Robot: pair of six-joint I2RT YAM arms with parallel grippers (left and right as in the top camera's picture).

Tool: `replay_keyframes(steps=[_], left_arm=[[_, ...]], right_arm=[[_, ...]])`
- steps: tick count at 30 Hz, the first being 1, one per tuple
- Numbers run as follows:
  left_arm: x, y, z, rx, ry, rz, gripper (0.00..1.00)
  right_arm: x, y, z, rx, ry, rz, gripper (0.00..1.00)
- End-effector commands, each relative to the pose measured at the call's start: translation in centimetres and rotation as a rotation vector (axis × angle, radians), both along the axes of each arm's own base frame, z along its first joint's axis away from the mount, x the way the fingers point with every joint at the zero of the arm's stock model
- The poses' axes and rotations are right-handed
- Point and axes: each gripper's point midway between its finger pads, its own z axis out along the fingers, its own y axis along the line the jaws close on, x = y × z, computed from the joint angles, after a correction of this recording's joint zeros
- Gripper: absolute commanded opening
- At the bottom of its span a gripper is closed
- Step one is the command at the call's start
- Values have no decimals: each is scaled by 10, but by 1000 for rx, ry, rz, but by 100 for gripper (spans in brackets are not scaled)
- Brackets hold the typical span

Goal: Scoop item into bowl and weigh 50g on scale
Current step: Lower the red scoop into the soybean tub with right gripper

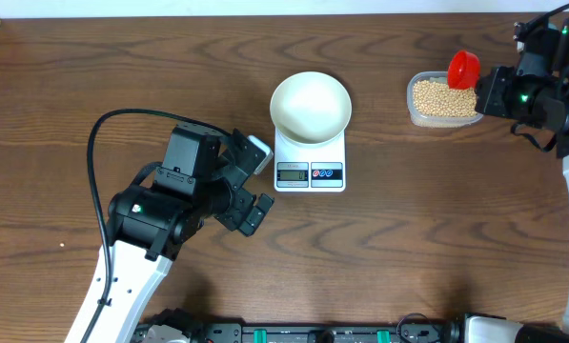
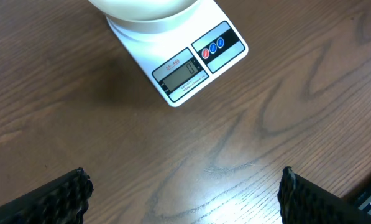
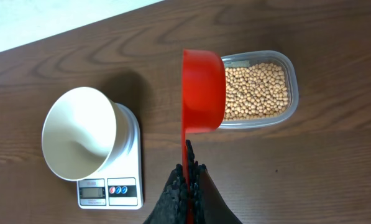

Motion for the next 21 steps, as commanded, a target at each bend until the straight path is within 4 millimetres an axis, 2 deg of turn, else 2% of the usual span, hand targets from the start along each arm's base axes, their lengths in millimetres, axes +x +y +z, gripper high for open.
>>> replay_keyframes(steps=[1,9,21], left_arm=[[-1,0,-5,3,15,6,98],[-1,0,-5,4,15,6,98],[-1,0,-5,3,15,6,98]], right_arm=[[1,-3,9,-23,-25,8,1],[-8,-2,2,-65,5,60,1],[-21,-5,-9,-74,79,51,1]])
